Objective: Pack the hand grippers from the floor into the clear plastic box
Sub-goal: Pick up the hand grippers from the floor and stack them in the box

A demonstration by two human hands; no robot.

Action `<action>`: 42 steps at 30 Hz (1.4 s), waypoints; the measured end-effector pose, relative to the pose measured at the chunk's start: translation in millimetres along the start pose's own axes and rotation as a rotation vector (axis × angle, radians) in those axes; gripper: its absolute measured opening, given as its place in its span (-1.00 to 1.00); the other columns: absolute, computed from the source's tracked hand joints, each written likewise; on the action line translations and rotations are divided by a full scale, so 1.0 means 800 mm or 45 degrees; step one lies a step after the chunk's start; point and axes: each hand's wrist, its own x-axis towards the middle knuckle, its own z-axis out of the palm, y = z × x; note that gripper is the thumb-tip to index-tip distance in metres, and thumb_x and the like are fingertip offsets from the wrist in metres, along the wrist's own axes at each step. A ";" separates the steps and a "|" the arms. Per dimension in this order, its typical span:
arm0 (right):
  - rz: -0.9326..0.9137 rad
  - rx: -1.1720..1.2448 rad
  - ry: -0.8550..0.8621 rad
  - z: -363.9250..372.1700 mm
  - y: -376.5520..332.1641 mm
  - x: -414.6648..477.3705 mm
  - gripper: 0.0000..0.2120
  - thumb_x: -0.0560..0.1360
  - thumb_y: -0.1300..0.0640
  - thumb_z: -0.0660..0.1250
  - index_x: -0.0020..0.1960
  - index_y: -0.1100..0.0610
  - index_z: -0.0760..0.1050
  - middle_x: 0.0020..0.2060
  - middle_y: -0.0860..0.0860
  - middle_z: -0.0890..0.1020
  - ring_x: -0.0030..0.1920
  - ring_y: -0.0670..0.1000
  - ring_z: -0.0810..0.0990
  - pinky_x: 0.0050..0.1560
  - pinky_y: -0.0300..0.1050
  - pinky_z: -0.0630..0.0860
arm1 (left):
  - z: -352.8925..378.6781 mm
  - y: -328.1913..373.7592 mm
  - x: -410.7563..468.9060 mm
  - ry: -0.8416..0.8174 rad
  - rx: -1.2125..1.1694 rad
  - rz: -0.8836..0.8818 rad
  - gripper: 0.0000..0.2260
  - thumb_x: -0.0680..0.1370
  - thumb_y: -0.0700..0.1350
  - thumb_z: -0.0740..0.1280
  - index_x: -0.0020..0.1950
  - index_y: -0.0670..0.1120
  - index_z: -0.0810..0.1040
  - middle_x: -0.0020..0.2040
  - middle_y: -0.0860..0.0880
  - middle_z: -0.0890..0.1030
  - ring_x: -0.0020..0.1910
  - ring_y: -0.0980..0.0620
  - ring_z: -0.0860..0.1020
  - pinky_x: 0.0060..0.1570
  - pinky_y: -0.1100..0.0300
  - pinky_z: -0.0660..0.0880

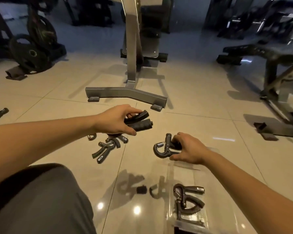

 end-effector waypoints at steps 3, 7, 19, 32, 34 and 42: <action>0.056 -0.033 -0.089 -0.004 0.044 -0.023 -0.47 0.31 -0.20 0.55 0.14 0.03 0.50 0.00 -0.04 0.53 -0.03 0.01 0.53 0.03 0.00 0.55 | 0.028 0.059 0.024 -0.042 -0.012 0.009 -0.26 0.40 0.06 0.57 0.53 0.05 0.37 0.21 0.05 0.49 0.19 0.06 0.48 0.29 0.05 0.47; 0.180 0.016 -0.209 0.004 0.101 -0.047 -0.51 0.29 -0.15 0.59 0.07 0.02 0.50 -0.04 -0.03 0.58 -0.04 0.02 0.56 0.02 -0.01 0.57 | 0.065 0.144 0.051 -0.107 -0.068 -0.049 -0.27 0.43 -0.02 0.57 0.54 0.00 0.35 0.29 -0.03 0.55 0.13 0.04 0.52 0.13 0.17 0.41; 0.297 -0.010 -0.349 0.127 0.168 -0.022 -0.54 0.32 -0.10 0.58 0.11 0.05 0.52 -0.01 0.01 0.60 0.00 0.08 0.60 0.04 0.00 0.59 | 0.150 0.165 0.062 -0.197 -0.035 -0.197 -0.30 0.41 0.00 0.58 0.50 0.02 0.41 0.08 0.09 0.51 0.19 0.01 0.54 0.13 0.22 0.41; 0.294 -0.165 -0.303 0.239 0.201 0.013 -0.53 0.43 -0.18 0.47 0.21 0.07 0.54 0.15 0.03 0.54 0.16 0.11 0.54 0.17 0.01 0.49 | 0.182 0.101 0.073 -0.049 -0.157 -0.247 -0.23 0.36 0.12 0.60 0.52 0.15 0.38 0.09 0.10 0.47 0.10 0.08 0.47 0.12 0.20 0.40; 0.294 -0.170 -0.278 0.250 0.204 0.015 -0.53 0.45 -0.17 0.46 0.24 0.07 0.53 0.18 0.03 0.53 0.22 0.11 0.51 0.23 0.02 0.46 | 0.184 0.102 0.078 -0.059 -0.148 -0.240 -0.23 0.36 0.12 0.60 0.51 0.16 0.38 0.10 0.09 0.48 0.11 0.07 0.48 0.10 0.20 0.40; 0.249 -0.208 -0.296 0.257 0.206 0.019 -0.51 0.47 -0.13 0.45 0.30 0.07 0.51 0.25 0.02 0.52 0.33 0.10 0.44 0.34 0.04 0.35 | 0.190 0.098 0.091 -0.128 -0.077 -0.219 -0.24 0.36 0.13 0.59 0.52 0.17 0.38 0.12 0.05 0.48 0.11 0.05 0.48 0.11 0.18 0.42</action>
